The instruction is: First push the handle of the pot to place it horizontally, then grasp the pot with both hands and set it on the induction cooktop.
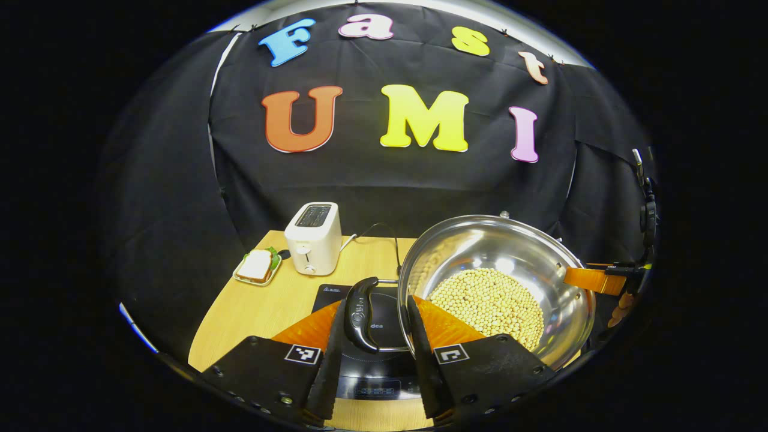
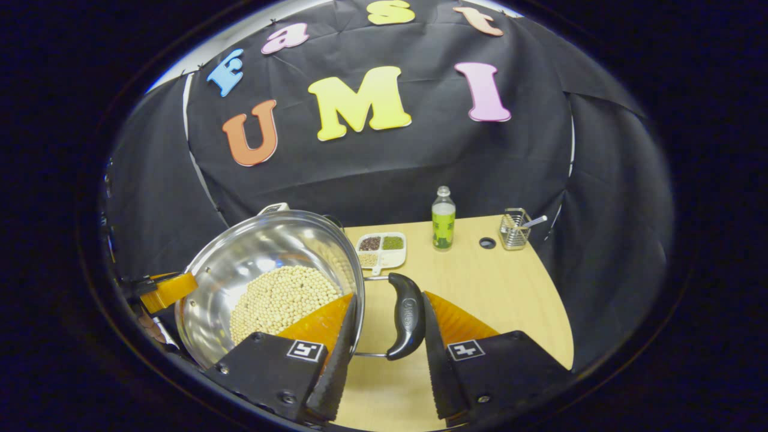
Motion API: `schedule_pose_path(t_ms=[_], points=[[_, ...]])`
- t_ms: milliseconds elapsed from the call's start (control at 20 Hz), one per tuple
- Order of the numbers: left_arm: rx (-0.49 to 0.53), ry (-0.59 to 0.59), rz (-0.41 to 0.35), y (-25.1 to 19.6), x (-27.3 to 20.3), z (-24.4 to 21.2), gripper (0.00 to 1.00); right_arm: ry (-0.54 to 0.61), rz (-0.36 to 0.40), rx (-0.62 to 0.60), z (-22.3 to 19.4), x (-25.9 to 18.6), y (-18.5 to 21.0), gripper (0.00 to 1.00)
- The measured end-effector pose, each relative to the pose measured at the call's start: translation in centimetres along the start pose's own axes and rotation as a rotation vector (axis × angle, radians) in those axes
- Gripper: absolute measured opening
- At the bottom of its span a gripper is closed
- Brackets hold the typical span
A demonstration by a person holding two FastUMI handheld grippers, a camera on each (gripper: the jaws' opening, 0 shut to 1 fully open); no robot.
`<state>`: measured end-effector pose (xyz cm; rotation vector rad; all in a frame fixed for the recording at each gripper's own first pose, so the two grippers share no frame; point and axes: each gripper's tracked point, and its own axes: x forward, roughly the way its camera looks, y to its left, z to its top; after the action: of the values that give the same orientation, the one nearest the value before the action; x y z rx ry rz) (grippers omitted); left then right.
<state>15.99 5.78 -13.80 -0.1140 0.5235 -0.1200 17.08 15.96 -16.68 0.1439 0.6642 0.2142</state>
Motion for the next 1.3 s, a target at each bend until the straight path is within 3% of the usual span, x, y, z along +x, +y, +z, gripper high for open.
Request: schedule_pose_path(t_ms=[600, 900, 1300], points=[[-0.074, 0.076, 0.069, 10.2, 4.9, -4.2, 0.54, 0.097, 0.064, -0.053, -4.9, 9.7, 8.7, 0.6], [-0.082, 0.128, 0.085, 11.9, 9.3, -6.7, 0.54, 0.156, 0.063, -0.062, -7.3, 15.0, 9.2, 0.6], [-0.08, 0.107, 0.078, 12.8, 13.1, -7.7, 0.54, 0.122, 0.042, -0.057, -8.4, 18.6, 9.6, 0.6]])
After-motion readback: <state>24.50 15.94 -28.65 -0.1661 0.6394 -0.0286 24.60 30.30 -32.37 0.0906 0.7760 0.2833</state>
